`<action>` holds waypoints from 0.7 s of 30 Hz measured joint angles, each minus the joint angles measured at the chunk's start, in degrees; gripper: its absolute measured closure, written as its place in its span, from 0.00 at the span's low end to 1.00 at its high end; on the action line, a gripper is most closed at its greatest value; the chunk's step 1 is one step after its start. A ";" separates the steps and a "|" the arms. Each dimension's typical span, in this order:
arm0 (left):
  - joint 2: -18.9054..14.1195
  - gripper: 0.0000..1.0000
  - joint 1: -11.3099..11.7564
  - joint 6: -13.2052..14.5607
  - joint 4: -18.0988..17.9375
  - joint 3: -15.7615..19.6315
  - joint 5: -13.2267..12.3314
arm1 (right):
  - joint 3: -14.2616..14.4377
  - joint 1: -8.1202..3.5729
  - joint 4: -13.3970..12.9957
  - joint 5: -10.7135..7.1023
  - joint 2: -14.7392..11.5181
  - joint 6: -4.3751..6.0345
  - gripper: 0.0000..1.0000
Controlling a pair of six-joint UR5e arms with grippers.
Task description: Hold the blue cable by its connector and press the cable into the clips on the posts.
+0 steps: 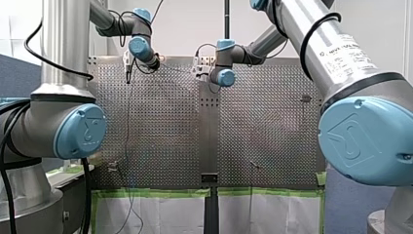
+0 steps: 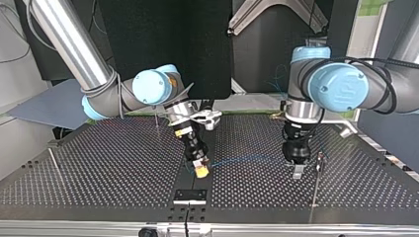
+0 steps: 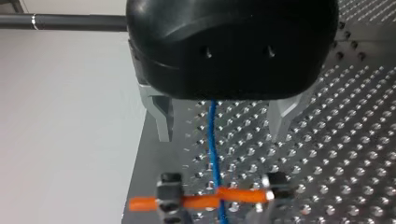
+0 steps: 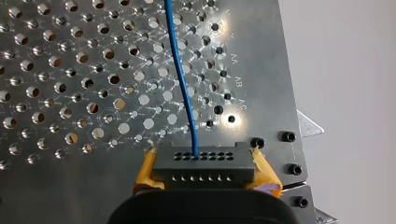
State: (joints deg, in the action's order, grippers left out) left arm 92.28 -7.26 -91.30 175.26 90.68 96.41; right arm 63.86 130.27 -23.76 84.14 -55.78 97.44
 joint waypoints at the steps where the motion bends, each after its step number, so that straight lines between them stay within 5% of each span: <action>1: 0.07 0.00 -0.02 0.00 -0.09 -0.13 0.09 | 0.00 0.00 0.00 -0.01 0.00 -0.01 1.00; 21: 2.42 0.00 -0.14 0.21 -1.71 -1.00 1.34 | 0.00 0.02 0.11 -0.03 0.01 -0.13 1.00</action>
State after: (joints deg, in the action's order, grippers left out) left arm 94.70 -7.40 -91.10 173.55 89.68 97.75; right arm 63.86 130.28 -23.65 84.11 -55.78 97.31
